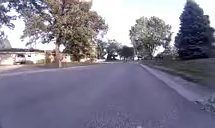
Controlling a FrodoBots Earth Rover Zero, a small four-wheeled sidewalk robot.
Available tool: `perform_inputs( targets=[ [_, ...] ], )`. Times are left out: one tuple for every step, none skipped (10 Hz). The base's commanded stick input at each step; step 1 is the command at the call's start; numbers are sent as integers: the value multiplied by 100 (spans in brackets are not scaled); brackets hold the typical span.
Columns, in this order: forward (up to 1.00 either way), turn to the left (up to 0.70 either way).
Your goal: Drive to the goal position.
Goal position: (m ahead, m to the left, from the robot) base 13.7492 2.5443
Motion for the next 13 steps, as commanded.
perform_inputs(
  targets=[
    [100, 0],
    [100, 0],
    [100, 0],
    [100, 0],
    [100, 0],
    [100, 0],
    [100, 0],
    [100, 0],
    [100, 0],
    [100, 0],
    [100, 0],
    [100, 0],
    [100, 0]
  ],
)
